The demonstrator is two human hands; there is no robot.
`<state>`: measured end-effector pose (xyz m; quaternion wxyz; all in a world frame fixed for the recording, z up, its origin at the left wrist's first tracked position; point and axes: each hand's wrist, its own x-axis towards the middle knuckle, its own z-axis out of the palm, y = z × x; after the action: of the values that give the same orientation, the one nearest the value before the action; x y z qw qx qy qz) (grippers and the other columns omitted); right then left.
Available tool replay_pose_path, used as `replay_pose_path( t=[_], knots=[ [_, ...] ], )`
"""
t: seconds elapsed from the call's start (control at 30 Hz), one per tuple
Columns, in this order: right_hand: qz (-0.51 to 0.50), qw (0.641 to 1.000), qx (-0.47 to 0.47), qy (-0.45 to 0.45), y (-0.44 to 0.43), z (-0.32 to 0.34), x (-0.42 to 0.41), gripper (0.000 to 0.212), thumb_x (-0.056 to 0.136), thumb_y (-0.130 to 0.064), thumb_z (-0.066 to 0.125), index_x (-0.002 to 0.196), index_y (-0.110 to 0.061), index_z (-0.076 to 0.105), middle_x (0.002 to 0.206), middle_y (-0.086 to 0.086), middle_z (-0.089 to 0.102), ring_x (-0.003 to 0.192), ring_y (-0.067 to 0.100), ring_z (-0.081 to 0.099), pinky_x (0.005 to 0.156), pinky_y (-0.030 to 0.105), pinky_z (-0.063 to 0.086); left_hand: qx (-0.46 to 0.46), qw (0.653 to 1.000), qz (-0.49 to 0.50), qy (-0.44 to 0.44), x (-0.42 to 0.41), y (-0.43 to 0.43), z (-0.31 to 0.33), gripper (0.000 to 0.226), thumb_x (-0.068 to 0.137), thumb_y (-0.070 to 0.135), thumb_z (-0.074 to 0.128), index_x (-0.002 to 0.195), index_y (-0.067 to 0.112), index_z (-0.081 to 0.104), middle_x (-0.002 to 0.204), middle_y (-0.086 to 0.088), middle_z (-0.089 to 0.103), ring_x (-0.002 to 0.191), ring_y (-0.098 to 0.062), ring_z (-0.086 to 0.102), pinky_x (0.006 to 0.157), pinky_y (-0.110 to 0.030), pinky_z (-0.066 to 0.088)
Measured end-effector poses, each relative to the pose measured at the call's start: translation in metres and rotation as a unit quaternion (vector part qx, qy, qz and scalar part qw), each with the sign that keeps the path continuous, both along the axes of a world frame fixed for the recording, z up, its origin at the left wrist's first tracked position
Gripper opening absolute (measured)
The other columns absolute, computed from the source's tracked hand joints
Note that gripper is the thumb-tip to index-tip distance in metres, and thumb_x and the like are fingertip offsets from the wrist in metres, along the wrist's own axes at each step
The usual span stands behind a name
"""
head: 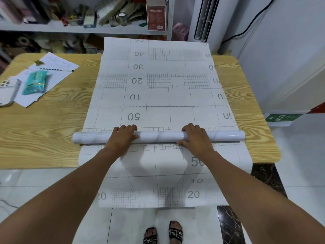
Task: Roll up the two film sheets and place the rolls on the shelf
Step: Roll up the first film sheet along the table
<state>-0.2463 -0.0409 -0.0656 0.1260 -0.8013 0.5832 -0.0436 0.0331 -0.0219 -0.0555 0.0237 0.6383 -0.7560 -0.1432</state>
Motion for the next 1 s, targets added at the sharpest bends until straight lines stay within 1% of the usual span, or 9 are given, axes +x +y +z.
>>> replay_pose_path(
  t=[0.1,0.17,0.23,0.3,0.5,0.67,0.83,0.9,1.0],
  knots=[
    [0.011,1.000,-0.005,0.019,-0.0011,0.0008,-0.0011,0.048,0.087,-0.050,0.054,0.121,-0.016,0.051,0.119,-0.001,0.050,0.107,0.020,0.043,0.091,0.031,0.033,-0.020,1.000,-0.007,-0.008,0.0014,0.0001,-0.0010,0.028,0.094,0.029,0.047,0.111,0.009,0.054,0.109,-0.010,0.058,0.104,-0.029,0.046,0.088,-0.038,0.032],
    [0.013,0.999,-0.015,0.038,-0.0016,0.0006,-0.0017,0.047,0.089,-0.050,0.049,0.122,-0.017,0.052,0.121,-0.001,0.049,0.108,0.021,0.041,0.090,0.031,0.032,-0.033,0.999,-0.014,-0.026,0.0031,0.0002,-0.0017,0.037,0.087,0.034,0.058,0.112,0.007,0.058,0.110,-0.014,0.055,0.104,-0.033,0.046,0.084,-0.042,0.036],
    [0.011,0.999,-0.015,0.042,-0.0021,-0.0001,-0.0020,0.046,0.091,-0.050,0.047,0.122,-0.017,0.053,0.121,0.000,0.048,0.107,0.022,0.040,0.089,0.030,0.032,-0.031,0.998,-0.030,-0.045,0.0054,0.0008,-0.0033,0.047,0.077,0.039,0.069,0.109,0.006,0.061,0.105,-0.017,0.055,0.097,-0.035,0.048,0.079,-0.043,0.039],
    [0.009,0.999,-0.011,0.046,-0.0020,-0.0007,-0.0019,0.045,0.092,-0.050,0.045,0.122,-0.018,0.054,0.120,0.000,0.048,0.106,0.021,0.040,0.088,0.030,0.032,-0.020,0.998,-0.038,-0.055,0.0072,0.0010,-0.0036,0.054,0.071,0.040,0.074,0.110,0.006,0.061,0.104,-0.018,0.055,0.095,-0.036,0.048,0.079,-0.043,0.039],
    [0.004,1.000,-0.014,0.028,0.0005,0.0002,0.0007,0.047,0.093,-0.045,0.046,0.131,-0.017,0.045,0.123,0.003,0.048,0.107,0.024,0.044,0.089,0.034,0.034,-0.013,0.999,-0.024,-0.044,0.0057,-0.0036,-0.0024,0.058,0.078,0.038,0.068,0.127,0.012,0.048,0.118,-0.010,0.052,0.109,-0.029,0.043,0.091,-0.037,0.032],
    [-0.023,0.999,-0.021,-0.020,0.0010,0.0023,0.0016,0.042,0.091,-0.042,0.052,0.120,-0.012,0.051,0.118,0.006,0.052,0.100,0.025,0.051,0.087,0.036,0.034,-0.018,1.000,-0.014,-0.016,0.0071,-0.0042,-0.0016,0.045,0.083,0.038,0.062,0.119,0.013,0.050,0.113,-0.007,0.056,0.104,-0.027,0.045,0.089,-0.034,0.030],
    [-0.015,1.000,-0.022,-0.011,0.0014,0.0000,0.0004,0.048,0.082,-0.051,0.060,0.109,-0.012,0.053,0.109,0.004,0.053,0.093,0.023,0.049,0.085,0.034,0.035,-0.002,1.000,-0.010,-0.013,0.0065,-0.0022,-0.0045,0.039,0.088,0.038,0.055,0.119,0.015,0.050,0.115,-0.006,0.054,0.105,-0.026,0.044,0.090,-0.035,0.030],
    [-0.015,1.000,-0.022,-0.010,0.0021,-0.0003,0.0000,0.052,0.078,-0.053,0.063,0.109,-0.012,0.054,0.108,0.004,0.052,0.095,0.023,0.047,0.085,0.034,0.035,0.007,1.000,-0.009,-0.016,0.0059,-0.0013,-0.0059,0.039,0.089,0.038,0.053,0.120,0.015,0.049,0.117,-0.006,0.052,0.106,-0.026,0.043,0.091,-0.036,0.030],
    [-0.010,1.000,-0.014,0.004,0.0024,-0.0008,-0.0007,0.053,0.079,-0.052,0.063,0.115,-0.013,0.054,0.115,0.003,0.049,0.102,0.023,0.044,0.088,0.031,0.031,0.012,1.000,-0.001,-0.021,0.0053,-0.0023,-0.0059,0.040,0.091,0.039,0.050,0.123,0.015,0.049,0.120,-0.007,0.048,0.110,-0.026,0.041,0.093,-0.037,0.029]
  ],
)
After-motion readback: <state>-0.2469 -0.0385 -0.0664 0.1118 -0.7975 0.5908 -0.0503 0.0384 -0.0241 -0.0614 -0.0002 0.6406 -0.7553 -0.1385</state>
